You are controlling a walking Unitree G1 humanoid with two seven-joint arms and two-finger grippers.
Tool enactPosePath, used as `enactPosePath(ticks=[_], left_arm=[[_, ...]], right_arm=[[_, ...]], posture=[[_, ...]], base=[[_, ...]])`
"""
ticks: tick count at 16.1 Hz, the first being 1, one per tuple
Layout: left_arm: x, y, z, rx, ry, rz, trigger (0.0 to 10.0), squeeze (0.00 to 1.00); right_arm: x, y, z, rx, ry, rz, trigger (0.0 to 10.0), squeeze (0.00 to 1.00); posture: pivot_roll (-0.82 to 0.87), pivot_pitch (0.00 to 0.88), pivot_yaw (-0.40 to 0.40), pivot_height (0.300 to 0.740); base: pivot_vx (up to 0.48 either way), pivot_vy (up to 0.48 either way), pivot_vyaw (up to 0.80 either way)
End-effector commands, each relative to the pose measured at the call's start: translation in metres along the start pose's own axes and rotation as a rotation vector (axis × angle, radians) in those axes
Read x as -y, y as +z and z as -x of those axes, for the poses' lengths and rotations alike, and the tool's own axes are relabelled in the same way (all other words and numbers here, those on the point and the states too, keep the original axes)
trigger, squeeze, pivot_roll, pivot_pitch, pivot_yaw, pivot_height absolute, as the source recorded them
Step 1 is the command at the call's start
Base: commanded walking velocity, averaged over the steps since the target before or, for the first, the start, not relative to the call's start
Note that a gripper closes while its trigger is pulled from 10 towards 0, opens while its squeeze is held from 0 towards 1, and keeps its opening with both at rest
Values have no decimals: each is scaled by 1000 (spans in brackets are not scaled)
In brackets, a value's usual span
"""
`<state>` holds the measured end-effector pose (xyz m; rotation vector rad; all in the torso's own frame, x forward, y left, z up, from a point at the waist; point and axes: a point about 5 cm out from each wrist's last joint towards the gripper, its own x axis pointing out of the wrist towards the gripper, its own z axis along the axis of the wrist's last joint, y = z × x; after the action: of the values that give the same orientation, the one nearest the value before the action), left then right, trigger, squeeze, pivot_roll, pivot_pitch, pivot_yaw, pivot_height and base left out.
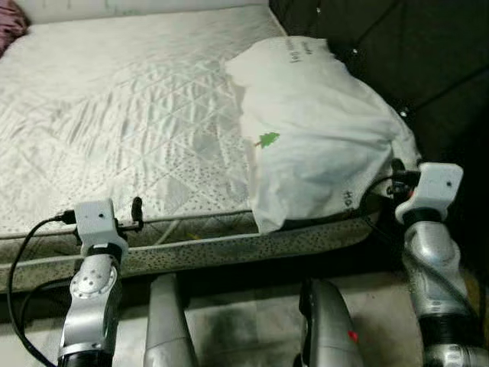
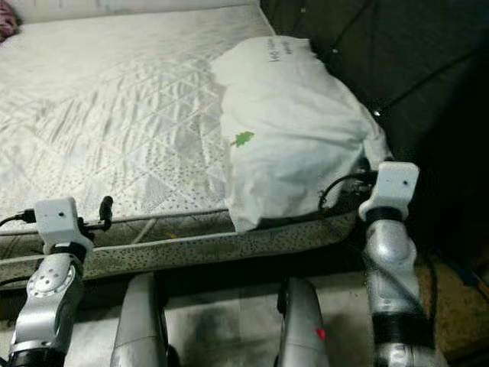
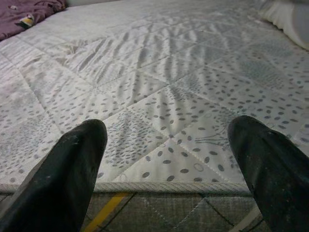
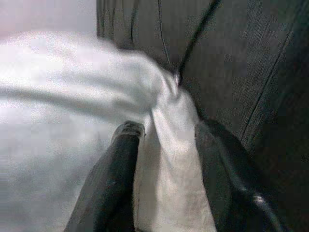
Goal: Clean up the room
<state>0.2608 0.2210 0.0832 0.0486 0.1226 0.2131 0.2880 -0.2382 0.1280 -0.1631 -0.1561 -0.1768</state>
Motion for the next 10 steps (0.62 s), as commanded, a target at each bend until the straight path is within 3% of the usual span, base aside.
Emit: enactPosePath(ticks=[1, 6, 9, 10], left_arm=[[1, 5, -2, 15, 12, -10, 10000, 0], [9, 3, 0, 10, -30, 20, 10000, 0], [11, 4, -1, 11, -37, 22, 10000, 0], [12, 4, -1, 10, -42, 20, 10000, 0]], right_arm=[[-22, 4, 10, 21, 61, 0, 10000, 1000], [-75, 15, 47, 39, 253, -48, 10000, 1000], [-81, 28, 45, 74, 318, -95, 10000, 1000], [-81, 31, 43, 81, 324, -106, 10000, 0]], posture=[[-51, 0, 38, 509], [-62, 0, 49, 509], [-64, 0, 52, 509], [-66, 0, 56, 518]], base=[[0, 0, 0], [0, 0, 0], [0, 0, 0], [0, 0, 0]])
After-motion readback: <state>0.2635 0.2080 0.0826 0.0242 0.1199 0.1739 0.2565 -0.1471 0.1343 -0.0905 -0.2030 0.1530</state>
